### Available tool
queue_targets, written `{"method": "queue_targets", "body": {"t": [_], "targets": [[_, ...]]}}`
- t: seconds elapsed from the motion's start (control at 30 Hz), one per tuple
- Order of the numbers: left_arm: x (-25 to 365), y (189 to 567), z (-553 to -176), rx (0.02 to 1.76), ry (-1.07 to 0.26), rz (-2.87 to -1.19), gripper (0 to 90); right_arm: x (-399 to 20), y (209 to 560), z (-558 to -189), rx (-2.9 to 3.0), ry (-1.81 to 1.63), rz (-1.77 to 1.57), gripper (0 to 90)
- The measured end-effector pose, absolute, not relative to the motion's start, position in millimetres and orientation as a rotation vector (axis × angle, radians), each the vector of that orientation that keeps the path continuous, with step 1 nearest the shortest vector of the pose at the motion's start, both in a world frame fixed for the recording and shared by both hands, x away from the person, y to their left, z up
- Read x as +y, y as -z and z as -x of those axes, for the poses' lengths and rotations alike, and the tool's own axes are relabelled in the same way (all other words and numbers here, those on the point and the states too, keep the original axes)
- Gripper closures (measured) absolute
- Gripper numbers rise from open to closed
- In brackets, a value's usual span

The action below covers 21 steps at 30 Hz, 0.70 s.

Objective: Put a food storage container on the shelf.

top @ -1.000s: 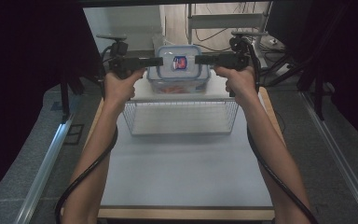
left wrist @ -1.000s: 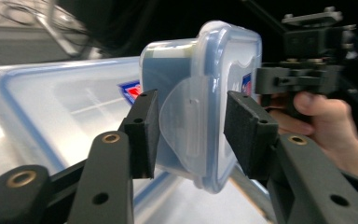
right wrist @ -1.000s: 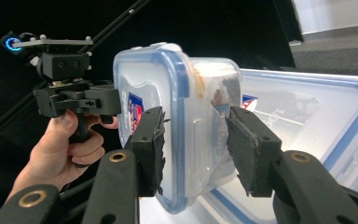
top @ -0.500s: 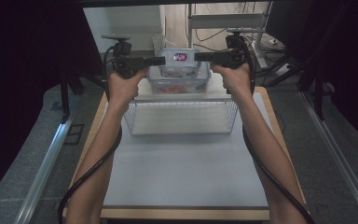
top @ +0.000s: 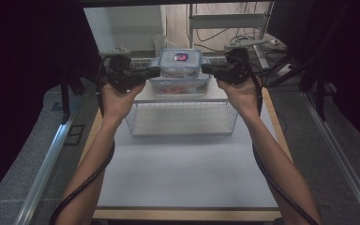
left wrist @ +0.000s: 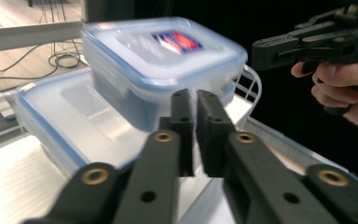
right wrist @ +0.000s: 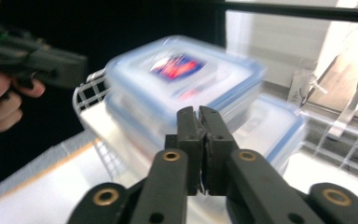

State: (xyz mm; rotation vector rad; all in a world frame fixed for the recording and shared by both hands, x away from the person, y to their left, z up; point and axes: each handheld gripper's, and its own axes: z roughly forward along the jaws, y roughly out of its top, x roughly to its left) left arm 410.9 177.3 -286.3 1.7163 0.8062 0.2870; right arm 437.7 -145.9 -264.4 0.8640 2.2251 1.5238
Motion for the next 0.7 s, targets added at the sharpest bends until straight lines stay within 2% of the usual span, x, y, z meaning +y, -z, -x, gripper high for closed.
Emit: {"method": "queue_targets", "body": {"t": [0.2,0.7], "targets": [[159.7,296.9,-417.1,0.812,-0.311,-1.786,88.8,-129.2,281.5,-437.1,2.297,-1.477,-0.846,89.6],[156.3,302.7,-425.7,0.840,-0.292,-1.752,85.4,-133.0,292.7,-453.5,2.271,-1.491,-0.931,89.4]]}}
